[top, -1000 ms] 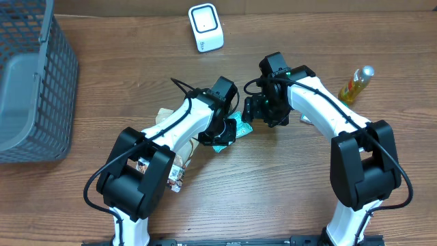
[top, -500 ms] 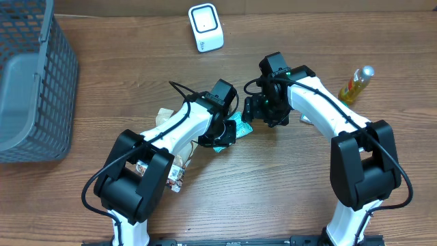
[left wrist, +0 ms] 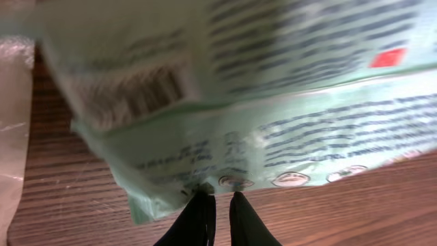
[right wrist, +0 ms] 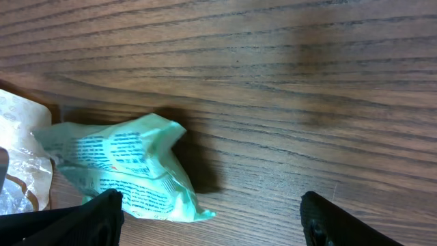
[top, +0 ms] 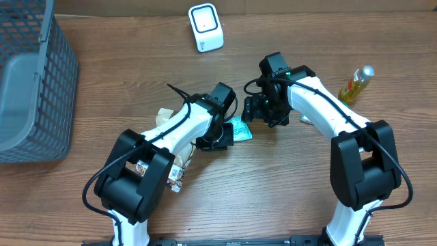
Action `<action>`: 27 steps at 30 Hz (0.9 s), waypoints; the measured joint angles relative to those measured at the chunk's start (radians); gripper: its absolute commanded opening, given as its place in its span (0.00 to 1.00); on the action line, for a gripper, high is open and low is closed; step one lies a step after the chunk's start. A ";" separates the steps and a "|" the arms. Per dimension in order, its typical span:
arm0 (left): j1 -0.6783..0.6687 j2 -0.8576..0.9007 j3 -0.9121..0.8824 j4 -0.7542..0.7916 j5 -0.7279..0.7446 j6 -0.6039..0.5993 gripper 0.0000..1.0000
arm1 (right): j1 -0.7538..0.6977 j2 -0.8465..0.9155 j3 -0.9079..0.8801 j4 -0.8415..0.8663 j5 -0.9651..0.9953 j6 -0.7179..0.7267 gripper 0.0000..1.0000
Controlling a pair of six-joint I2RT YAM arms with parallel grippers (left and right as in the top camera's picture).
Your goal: Scan the item barcode
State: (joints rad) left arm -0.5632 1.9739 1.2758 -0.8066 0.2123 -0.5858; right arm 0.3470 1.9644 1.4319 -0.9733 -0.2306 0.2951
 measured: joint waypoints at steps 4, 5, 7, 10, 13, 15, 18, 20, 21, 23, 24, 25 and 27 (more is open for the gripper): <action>0.002 0.015 0.001 0.003 0.008 -0.010 0.04 | 0.000 0.000 0.000 -0.006 0.000 0.000 0.80; 0.002 0.016 0.001 0.003 0.011 -0.011 0.04 | 0.000 0.000 0.000 -0.007 0.000 0.000 0.80; 0.005 0.016 0.003 -0.001 0.015 -0.009 0.04 | 0.000 0.000 0.000 -0.007 0.000 0.000 0.81; 0.010 0.024 0.024 -0.043 0.016 0.009 0.04 | 0.000 0.000 0.000 -0.007 0.000 0.000 0.82; 0.020 0.026 0.080 -0.130 0.015 0.037 0.04 | 0.000 0.000 0.000 -0.008 0.000 0.000 0.82; 0.027 0.026 0.137 -0.174 0.013 0.047 0.04 | 0.000 0.000 0.000 -0.007 0.001 0.000 0.82; 0.040 0.022 0.224 -0.226 -0.003 0.063 0.04 | 0.000 0.000 0.000 -0.007 0.002 0.000 0.83; 0.049 0.014 0.261 -0.237 -0.017 0.066 0.04 | 0.000 0.000 0.000 -0.006 0.001 0.000 0.82; 0.052 0.010 0.270 -0.237 -0.031 0.064 0.04 | 0.000 0.000 0.000 -0.006 0.002 0.000 0.82; 0.056 0.003 0.275 -0.238 -0.068 0.060 0.04 | 0.000 0.000 0.000 -0.003 0.002 0.000 0.83; 0.056 0.003 0.274 -0.238 -0.082 0.056 0.04 | 0.000 0.000 0.000 -0.002 0.002 0.000 0.82; 0.056 0.003 0.273 -0.236 -0.100 0.049 0.04 | 0.000 0.000 0.000 -0.002 0.002 0.000 0.82; 0.056 0.003 0.266 -0.227 -0.124 0.037 0.04 | 0.000 0.000 0.000 -0.001 0.001 0.000 0.83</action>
State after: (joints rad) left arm -0.5076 1.9770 1.5417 -1.0332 0.0879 -0.5491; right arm 0.3470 1.9644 1.4319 -0.9741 -0.2295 0.2951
